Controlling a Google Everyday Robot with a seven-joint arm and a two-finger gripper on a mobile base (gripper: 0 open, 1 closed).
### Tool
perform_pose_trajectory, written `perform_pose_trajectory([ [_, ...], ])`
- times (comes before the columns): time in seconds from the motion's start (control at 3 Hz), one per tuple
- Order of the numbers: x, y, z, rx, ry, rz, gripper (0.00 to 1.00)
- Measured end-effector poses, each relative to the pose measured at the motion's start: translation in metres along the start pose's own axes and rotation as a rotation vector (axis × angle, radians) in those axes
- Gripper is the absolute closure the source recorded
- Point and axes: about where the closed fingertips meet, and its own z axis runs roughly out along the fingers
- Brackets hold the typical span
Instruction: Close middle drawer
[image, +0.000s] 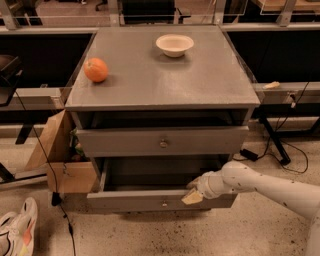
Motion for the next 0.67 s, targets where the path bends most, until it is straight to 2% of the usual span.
perform_pose_trajectory([
  [0.33, 0.0075, -0.0080, 0.0014, -0.001, 0.086, -0.003, 0.85],
  [0.67, 0.0075, -0.0089, 0.0014, 0.000, 0.103, -0.002, 0.62],
])
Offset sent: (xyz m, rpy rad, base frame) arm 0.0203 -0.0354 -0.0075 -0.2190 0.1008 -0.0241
